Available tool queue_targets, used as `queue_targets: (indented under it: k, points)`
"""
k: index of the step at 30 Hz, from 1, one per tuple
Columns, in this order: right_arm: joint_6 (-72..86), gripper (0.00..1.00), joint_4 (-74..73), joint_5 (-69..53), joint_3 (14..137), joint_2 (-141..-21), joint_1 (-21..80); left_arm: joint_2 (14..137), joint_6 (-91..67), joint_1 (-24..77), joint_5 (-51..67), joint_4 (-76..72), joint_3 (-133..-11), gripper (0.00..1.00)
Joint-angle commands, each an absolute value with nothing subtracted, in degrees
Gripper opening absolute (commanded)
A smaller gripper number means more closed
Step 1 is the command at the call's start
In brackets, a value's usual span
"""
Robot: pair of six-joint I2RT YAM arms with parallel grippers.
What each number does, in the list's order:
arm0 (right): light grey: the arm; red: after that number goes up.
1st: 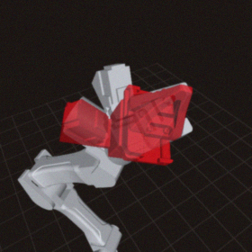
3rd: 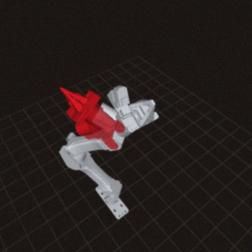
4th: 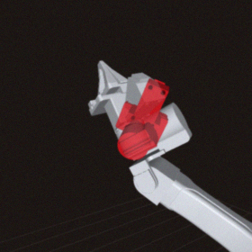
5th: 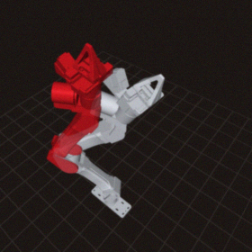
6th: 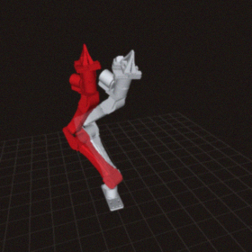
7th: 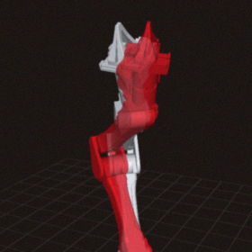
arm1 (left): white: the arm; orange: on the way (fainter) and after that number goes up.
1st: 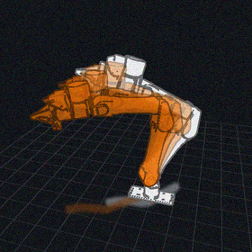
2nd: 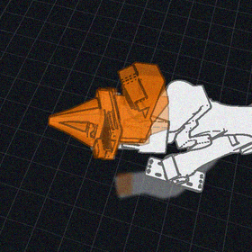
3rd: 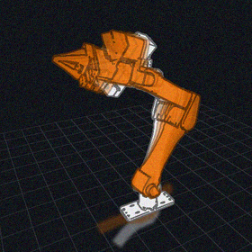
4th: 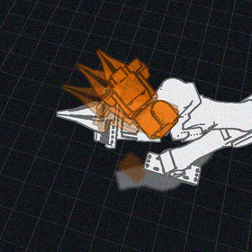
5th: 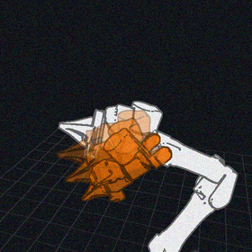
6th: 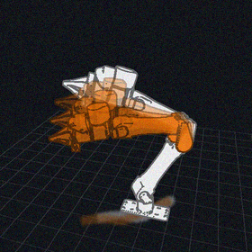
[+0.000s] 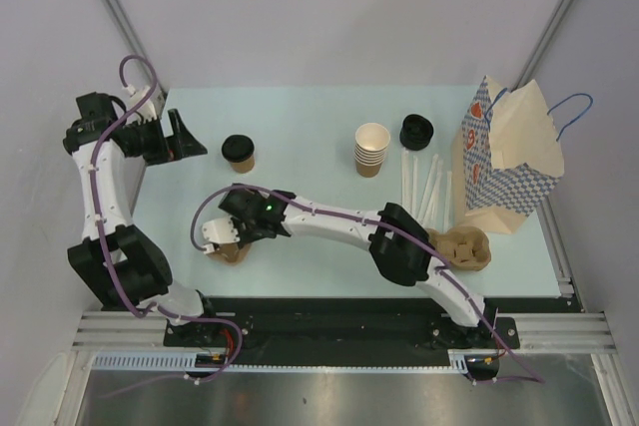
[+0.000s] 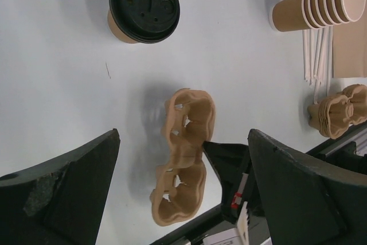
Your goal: Pack the takeout coffee
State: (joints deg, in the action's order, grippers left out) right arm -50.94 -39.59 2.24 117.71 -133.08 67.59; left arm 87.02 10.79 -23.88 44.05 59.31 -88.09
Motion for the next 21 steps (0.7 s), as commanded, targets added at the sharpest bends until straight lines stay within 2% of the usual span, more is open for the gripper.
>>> queue_targets:
  k: [1,10,11,12,15,18,21]
  points:
    - [-53.9,0.0,-35.4,4.9,123.0,-136.2,69.6,86.2,13.8,-25.0,47.0,59.5,-87.5,1.0]
    - [-54.9,0.02,-32.9,6.4,125.1,-139.4,70.4,86.2,14.6,-26.0,48.8,58.9,-85.7,0.99]
    - [-54.9,0.06,-33.0,6.5,125.0,-139.5,70.3,86.2,14.8,-26.2,48.9,59.0,-85.6,1.0]
    - [-54.9,0.2,-33.1,6.8,125.2,-139.5,70.5,86.4,15.0,-26.4,49.1,59.1,-85.6,0.99]
    - [-54.7,0.49,-33.6,7.6,125.3,-139.5,71.1,86.4,15.6,-26.9,49.8,59.1,-85.4,1.0]
    - [-53.9,0.62,-33.5,8.0,125.6,-138.4,71.3,86.4,15.7,-27.1,50.0,59.0,-85.5,1.0]
    - [-52.9,0.65,-35.2,8.3,127.1,-136.2,71.5,86.6,15.8,-27.0,51.2,59.0,-85.5,1.0]
